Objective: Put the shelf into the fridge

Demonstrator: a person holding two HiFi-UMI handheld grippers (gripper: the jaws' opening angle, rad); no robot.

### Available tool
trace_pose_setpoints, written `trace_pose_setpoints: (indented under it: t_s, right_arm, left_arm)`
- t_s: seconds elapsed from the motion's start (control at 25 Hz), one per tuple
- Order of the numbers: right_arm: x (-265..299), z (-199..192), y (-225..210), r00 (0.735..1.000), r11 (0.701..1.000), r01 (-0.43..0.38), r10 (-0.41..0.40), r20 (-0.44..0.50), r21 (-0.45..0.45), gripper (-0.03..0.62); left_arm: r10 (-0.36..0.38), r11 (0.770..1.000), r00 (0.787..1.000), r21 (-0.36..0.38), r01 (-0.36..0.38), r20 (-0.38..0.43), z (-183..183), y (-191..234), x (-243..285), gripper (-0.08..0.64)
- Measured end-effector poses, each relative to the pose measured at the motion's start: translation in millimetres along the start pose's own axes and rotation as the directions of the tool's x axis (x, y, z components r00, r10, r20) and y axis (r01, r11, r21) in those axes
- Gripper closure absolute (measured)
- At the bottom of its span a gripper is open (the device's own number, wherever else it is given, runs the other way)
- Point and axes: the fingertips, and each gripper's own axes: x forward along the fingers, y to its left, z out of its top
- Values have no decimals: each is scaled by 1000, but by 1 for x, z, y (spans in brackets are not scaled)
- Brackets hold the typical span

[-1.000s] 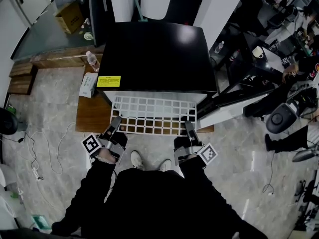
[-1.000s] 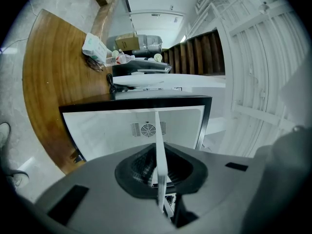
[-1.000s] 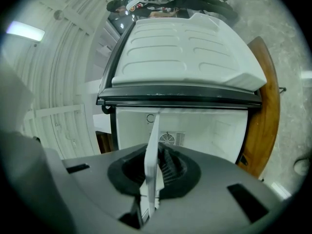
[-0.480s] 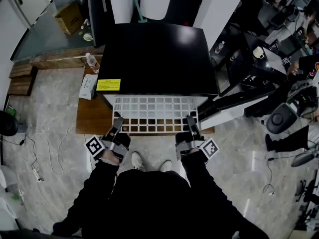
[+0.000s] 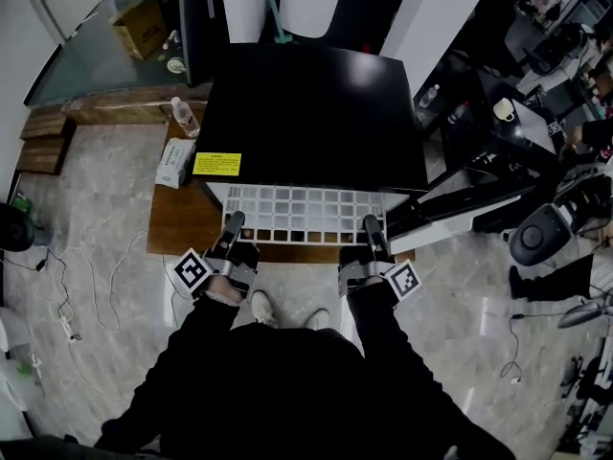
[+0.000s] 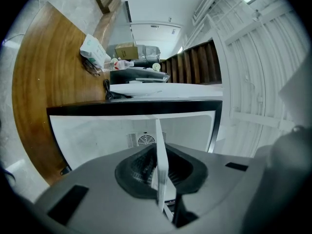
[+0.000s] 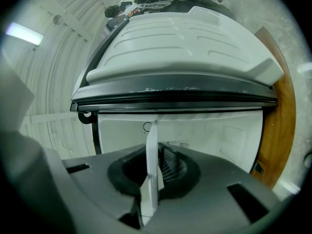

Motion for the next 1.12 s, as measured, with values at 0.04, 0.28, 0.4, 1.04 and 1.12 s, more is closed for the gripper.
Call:
trace_pose_setpoints:
  t_s: [0.04, 0.28, 0.4, 1.04, 1.12]
  right_arm:
    - [2, 0, 0, 1000, 1000, -1, 1, 7, 1, 561]
    - [22, 6, 0, 999, 1000, -9, 9, 47, 11, 561]
    - [32, 7, 0, 997, 1000, -12, 11, 71, 12, 561]
    - [72, 15, 0, 980, 1000, -12, 16, 200, -22, 560]
    - [80, 16, 0, 977, 1000, -6, 12, 213, -25, 560]
  left_arm:
    - [-4, 1000, 1000, 5, 4, 8, 1, 0, 2, 529]
    - [-25, 999, 998, 33, 23, 51, 9, -1, 22, 528]
    - [-27, 999, 998, 48, 24, 64, 14, -1, 30, 528]
    - [-67, 993, 976, 113, 44, 208, 34, -2, 66, 520]
    - [-62, 992, 974, 121, 36, 217, 38, -1, 72, 520]
